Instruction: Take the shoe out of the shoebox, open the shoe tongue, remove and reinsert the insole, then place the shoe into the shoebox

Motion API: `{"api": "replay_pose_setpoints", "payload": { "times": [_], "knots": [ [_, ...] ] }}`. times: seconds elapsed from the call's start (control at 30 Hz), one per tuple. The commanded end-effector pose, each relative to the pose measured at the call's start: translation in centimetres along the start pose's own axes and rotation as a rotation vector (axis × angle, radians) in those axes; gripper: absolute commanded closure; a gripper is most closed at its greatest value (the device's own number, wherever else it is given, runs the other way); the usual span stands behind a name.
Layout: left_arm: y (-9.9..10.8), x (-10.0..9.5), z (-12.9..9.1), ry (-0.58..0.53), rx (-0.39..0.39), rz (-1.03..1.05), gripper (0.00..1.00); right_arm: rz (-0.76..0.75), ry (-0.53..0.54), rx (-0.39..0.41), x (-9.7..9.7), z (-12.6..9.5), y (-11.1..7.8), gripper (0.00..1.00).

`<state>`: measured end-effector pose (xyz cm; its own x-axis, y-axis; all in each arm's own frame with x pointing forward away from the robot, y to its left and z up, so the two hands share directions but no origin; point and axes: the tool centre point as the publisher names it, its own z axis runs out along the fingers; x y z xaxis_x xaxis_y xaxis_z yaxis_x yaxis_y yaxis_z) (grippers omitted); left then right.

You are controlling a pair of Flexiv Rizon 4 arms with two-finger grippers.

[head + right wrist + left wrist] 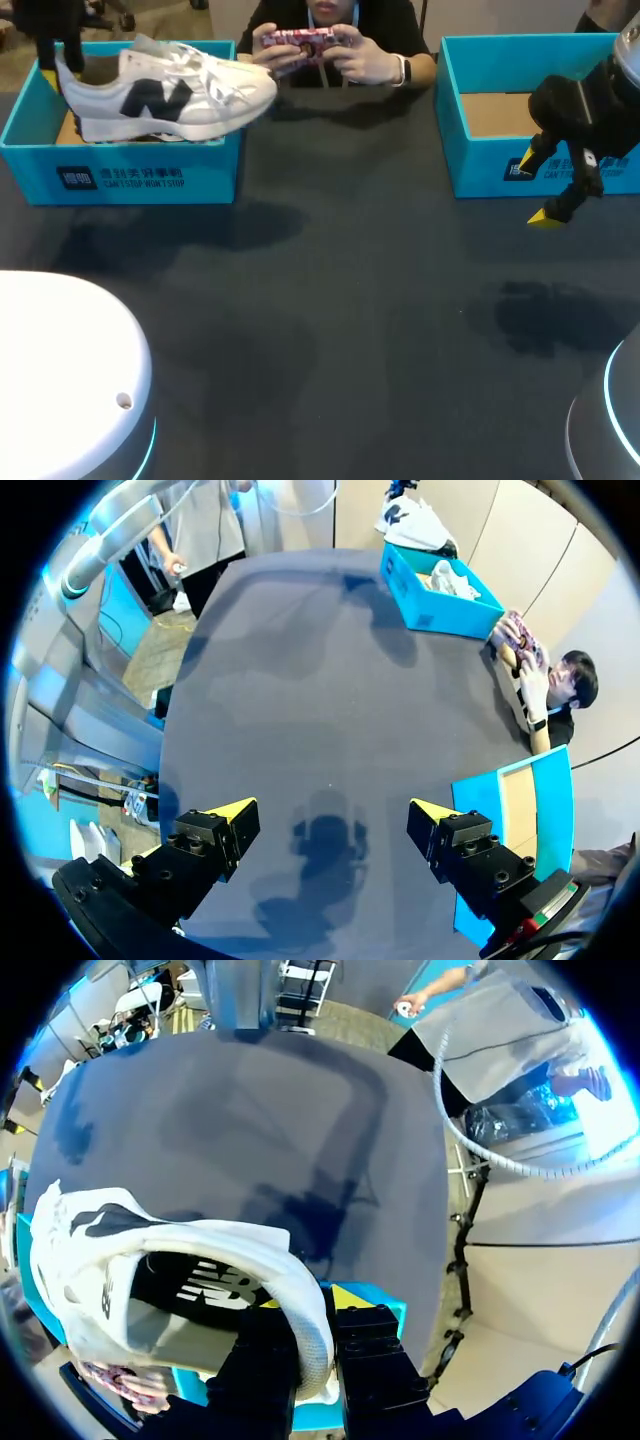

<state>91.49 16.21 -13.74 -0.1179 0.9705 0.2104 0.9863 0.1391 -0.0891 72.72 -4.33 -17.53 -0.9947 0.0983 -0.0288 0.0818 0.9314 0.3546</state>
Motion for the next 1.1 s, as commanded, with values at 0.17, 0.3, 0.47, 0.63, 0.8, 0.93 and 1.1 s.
{"api": "replay_pose_setpoints", "payload": {
  "times": [0.17, 0.3, 0.47, 0.63, 0.8, 0.93, 1.1],
  "knots": [
    [-4.2, -3.7, -0.7, 0.024, -0.162, -0.027, 1.0, 0.0, 0.001, 0.002, -0.1, 0.1, 0.0, 0.0],
    [-5.8, -5.2, -0.8, 0.038, -0.172, -0.022, 1.0, 0.0, 0.001, 0.002, -0.1, 0.1, 0.0, 0.0],
    [-8.1, -7.2, -1.0, 0.036, -0.173, -0.009, 1.0, 0.0, 0.001, 0.002, -0.1, 0.1, 0.0, 0.0],
    [-10.3, -9.4, -0.7, 0.035, -0.189, -0.002, 1.0, 0.0, 0.001, 0.002, -0.1, 0.1, 0.0, 0.0],
    [-12.2, -11.7, -0.3, 0.028, -0.175, 0.022, 1.0, 0.0, 0.001, 0.002, -0.1, 0.1, 0.0, 0.0],
    [-13.9, -13.3, 0.0, 0.027, -0.167, 0.025, 1.0, 0.0, 0.001, 0.002, -0.1, 0.1, 0.0, 0.0],
    [-15.9, -15.1, 0.1, 0.024, -0.169, 0.002, 1.0, 0.0, 0.001, 0.002, -0.1, 0.1, 0.0, 0.0]
  ]
}}
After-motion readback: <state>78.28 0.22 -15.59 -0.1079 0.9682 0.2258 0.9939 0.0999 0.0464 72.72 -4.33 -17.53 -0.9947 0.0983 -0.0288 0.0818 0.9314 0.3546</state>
